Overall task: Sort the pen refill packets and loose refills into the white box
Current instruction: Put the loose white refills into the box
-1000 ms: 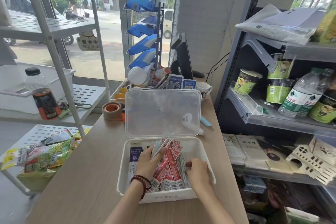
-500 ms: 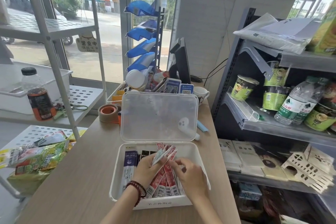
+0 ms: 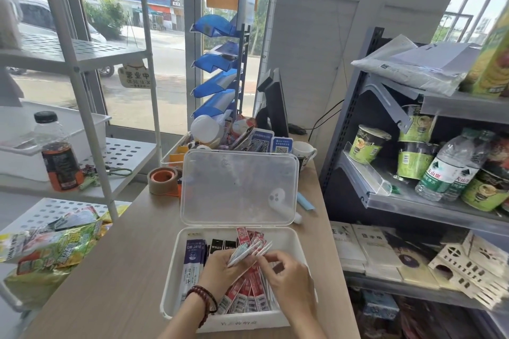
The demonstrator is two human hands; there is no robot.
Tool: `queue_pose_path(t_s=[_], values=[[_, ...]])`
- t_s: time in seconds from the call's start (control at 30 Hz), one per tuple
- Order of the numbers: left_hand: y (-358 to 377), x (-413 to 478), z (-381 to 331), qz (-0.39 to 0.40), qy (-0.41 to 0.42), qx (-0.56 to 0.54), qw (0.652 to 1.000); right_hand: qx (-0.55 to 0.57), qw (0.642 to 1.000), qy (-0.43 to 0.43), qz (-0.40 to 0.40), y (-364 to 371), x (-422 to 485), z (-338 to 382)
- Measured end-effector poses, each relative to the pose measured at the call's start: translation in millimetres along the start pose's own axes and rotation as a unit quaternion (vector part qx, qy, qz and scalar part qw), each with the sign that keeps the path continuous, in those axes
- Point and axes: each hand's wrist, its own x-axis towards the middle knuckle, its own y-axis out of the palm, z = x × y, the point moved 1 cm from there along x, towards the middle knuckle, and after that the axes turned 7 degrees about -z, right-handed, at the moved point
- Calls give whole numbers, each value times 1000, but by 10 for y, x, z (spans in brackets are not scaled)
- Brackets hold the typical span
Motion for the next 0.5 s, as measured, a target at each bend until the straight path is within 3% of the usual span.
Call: queue_pose_path(t_s=[0.2,0.5], values=[[-22,-23,1,-21,-7,12,1000,31,998,30,-34,-25,-15,19],[-44,-4,-49,-91,-46,-101,990,41,996,52,-56,49,39,-40]])
